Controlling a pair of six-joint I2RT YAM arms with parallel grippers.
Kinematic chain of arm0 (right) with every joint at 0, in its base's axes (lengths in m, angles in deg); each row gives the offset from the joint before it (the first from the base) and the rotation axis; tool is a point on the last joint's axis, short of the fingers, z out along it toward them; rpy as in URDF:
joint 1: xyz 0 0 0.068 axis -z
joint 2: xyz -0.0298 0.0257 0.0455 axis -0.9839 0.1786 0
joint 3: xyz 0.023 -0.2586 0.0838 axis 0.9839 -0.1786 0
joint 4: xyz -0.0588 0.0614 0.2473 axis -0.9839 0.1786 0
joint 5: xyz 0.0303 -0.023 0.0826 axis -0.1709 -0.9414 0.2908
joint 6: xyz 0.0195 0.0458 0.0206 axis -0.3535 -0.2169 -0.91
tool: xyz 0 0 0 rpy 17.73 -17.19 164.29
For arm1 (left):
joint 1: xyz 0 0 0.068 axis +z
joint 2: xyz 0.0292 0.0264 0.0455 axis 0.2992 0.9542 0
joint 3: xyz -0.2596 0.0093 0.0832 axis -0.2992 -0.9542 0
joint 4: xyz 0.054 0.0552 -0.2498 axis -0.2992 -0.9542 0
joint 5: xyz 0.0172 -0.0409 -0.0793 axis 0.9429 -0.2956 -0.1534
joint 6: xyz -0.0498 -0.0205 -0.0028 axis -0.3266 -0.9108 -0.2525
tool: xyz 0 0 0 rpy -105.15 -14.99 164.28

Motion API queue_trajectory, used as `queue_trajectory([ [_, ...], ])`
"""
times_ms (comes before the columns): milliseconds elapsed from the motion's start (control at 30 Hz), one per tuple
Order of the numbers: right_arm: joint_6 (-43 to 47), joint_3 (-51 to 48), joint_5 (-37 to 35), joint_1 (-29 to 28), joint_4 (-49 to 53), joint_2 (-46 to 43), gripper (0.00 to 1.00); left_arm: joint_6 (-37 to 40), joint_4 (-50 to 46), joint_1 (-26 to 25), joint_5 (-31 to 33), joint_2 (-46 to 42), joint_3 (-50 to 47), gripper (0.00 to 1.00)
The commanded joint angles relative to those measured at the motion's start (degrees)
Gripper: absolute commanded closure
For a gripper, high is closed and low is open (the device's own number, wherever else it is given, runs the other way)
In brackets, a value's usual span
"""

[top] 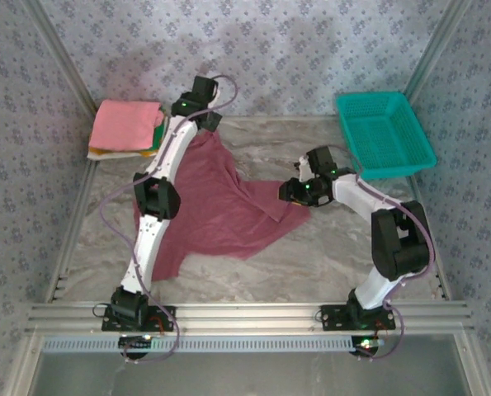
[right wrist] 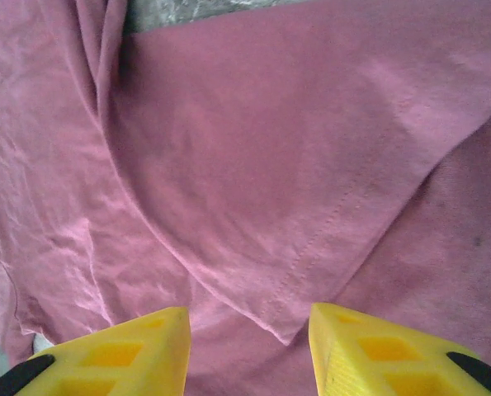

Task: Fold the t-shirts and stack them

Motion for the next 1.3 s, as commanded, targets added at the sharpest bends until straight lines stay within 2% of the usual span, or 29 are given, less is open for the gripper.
queue_trajectory([
  [0,4.64,0.39,-4.45,-3.65,0.29,-3.89,0.55,-4.43,0.03,0.34,-0.83,-14.62,3.02,0.04],
  [67,10.11,-1.0,-12.61,-7.96,1.24,-6.45,0.55,-7.91,-3.25,0.78,-4.18,-20.62,-1.27,0.09],
  [100,13.35,-1.81,-17.98,-10.53,1.54,-7.67,0.53,-9.84,-4.42,0.9,-6.36,-24.32,-6.5,0.1],
  [133,15.8,-2.67,-22.97,-12.83,1.67,-8.56,0.51,-11.72,-4.2,0.85,-8.52,-28.66,-13.84,0.1],
  [200,20.22,-2.75,-30.12,-15.78,3.08,-8.94,0.48,-15.31,1.55,0.68,-11.63,-38.73,-34.88,0.11],
  [267,24.04,-2.37,-32.9,-17.3,4.16,-8.13,0.41,-19.99,15.12,0.76,-14.17,-51.17,-60.91,0.11],
  [333,26.49,-1.94,-33.21,-18.25,4.73,-6.74,0.38,-24.62,24.37,1.22,-15.19,-59.89,-78.68,0.11],
  [367,27.86,-1.64,-33.79,-19.0,4.99,-5.71,0.36,-26.62,26.75,1.67,-15.67,-62.87,-85.45,0.11],
  [433,29.93,-1.17,-36.08,-20.24,4.5,-3.55,0.31,-28.68,27.22,1.93,-16.28,-65.61,-93.03,0.12],
  [533,31.85,1.37,-37.63,-21.07,5.02,1.34,0.28,-31.61,23.6,2.12,-16.68,-65.69,-99.15,0.15],
  [733,33.78,3.82,-38.52,-23.06,4.87,7.21,0.31,-36.77,22.64,3.46,-17.92,-65.6,-106.76,0.18],
  [800,33.42,3.74,-38.42,-22.87,4.36,7.84,0.37,-37.82,22.36,4.13,-17.85,-65.17,-107.99,0.2],
  [933,33.4,4.45,-40.11,-22.0,5.32,7.85,0.59,-38.95,21.52,4.17,-17.34,-63.84,-109.82,0.22],
  [1000,33.4,4.35,-40.11,-20.99,5.75,7.45,0.64,-39.77,22.64,4.66,-17.18,-63.46,-111.58,0.22],
  [1267,33.15,4.4,-39.67,-19.32,6.15,7.29,1.0,-40.2,24.92,6.84,-16.66,-59.17,-114.02,0.25],
])
